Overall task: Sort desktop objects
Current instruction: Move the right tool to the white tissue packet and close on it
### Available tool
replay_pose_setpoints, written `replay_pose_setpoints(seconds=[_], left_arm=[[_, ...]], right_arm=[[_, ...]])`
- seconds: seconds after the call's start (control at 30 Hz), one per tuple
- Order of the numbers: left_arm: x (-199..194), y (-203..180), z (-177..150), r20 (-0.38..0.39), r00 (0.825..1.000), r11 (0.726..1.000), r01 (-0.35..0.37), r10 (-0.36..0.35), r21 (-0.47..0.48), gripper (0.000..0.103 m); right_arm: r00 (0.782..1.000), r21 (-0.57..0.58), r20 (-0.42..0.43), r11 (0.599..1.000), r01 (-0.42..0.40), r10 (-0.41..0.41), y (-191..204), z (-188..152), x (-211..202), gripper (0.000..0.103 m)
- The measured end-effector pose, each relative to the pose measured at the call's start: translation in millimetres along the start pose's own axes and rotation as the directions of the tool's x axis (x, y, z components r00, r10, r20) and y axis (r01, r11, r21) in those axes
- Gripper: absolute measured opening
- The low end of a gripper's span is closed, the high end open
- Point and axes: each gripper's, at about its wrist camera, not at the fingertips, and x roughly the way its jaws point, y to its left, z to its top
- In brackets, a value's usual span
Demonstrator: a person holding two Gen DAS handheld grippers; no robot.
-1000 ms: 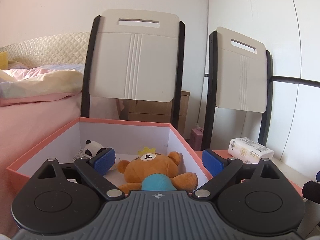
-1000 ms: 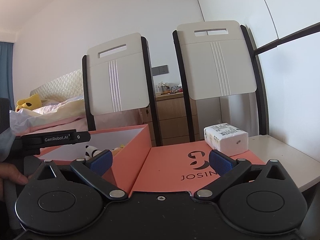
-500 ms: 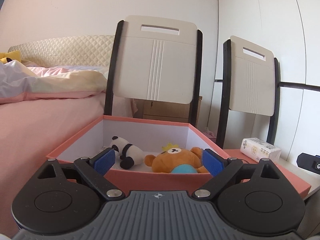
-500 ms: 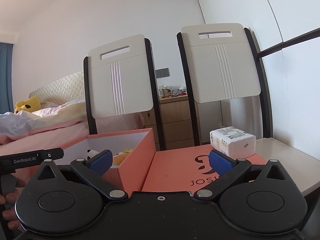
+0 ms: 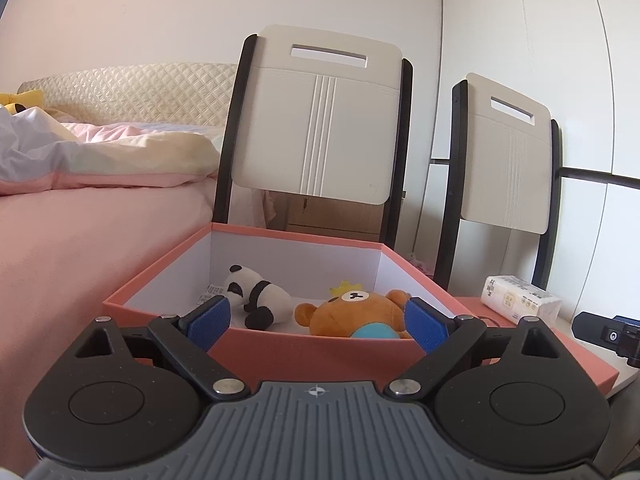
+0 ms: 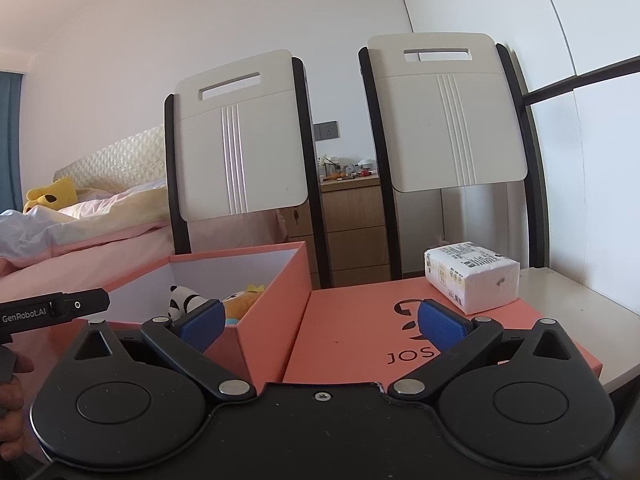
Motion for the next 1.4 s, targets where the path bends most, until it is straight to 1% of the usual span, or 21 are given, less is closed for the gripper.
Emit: replay_pose_setpoints(seconds=[0.2, 0.33, 0.5, 0.6, 0.7, 0.83, 0.97, 1.1, 1.17, 1.27, 1.4], left_arm=[[0, 0, -1, -0.002, 1.0, 1.0, -0.004, 0.004, -0.001, 0.096], [0, 2, -1, -0.003, 1.0, 1.0, -0.006, 0.006, -0.009, 0.096], [1, 4, -1, -0.005, 1.0, 1.0, -0.01, 0.01, -0.02, 0.096], [1, 5, -3, -0.008, 1.0, 0.999, -0.013, 0.013, -0.03, 0.096], [2, 5, -3, -0.014, 1.0, 0.999, -0.019, 0.019, -0.029, 0.096], [3, 4, -5, -0.017, 1.0, 1.0, -0.022, 0.022, -0.021, 0.096], [8, 2, -9, -0.034, 0.999, 0.999, -0.031, 0.031, -0.01, 0.096], [11, 3, -10, -0.043, 0.998, 0.999, -0.039, 0.039, -0.012, 0.096], [12, 3, -11, -0.05, 0.998, 0.999, -0.039, 0.038, -0.015, 0.096], [13, 3, -13, -0.062, 0.997, 0.999, -0.039, 0.038, -0.014, 0.096], [14, 3, -14, -0.07, 0.997, 0.999, -0.036, 0.035, -0.013, 0.096]], right_arm=[[1.0, -0.017, -0.001, 1.0, 0.016, -0.016, -11, 8, 3, 0.102], [0.999, -0.018, 0.026, 0.999, 0.04, -0.04, -25, 23, 8, 0.102], [0.997, -0.03, 0.061, 0.998, 0.047, -0.045, -40, 49, 35, 0.102], [0.994, -0.058, 0.061, 0.994, 0.091, -0.087, -54, 60, 59, 0.102], [0.992, -0.067, 0.038, 0.99, 0.125, -0.122, -74, 70, 85, 0.102], [0.985, -0.045, 0.011, 0.984, 0.17, -0.17, -100, 78, 112, 0.102], [0.982, -0.096, -0.022, 0.978, 0.185, -0.188, -115, 80, 138, 0.102], [0.976, -0.105, -0.122, 0.98, 0.17, -0.183, -126, 69, 170, 0.102], [0.967, -0.137, -0.147, 0.973, 0.186, -0.206, -129, 62, 183, 0.102], [0.953, -0.101, -0.198, 0.972, 0.212, -0.229, -145, 56, 198, 0.102], [0.949, 0.032, -0.254, 0.979, 0.203, -0.189, -174, 50, 214, 0.102]])
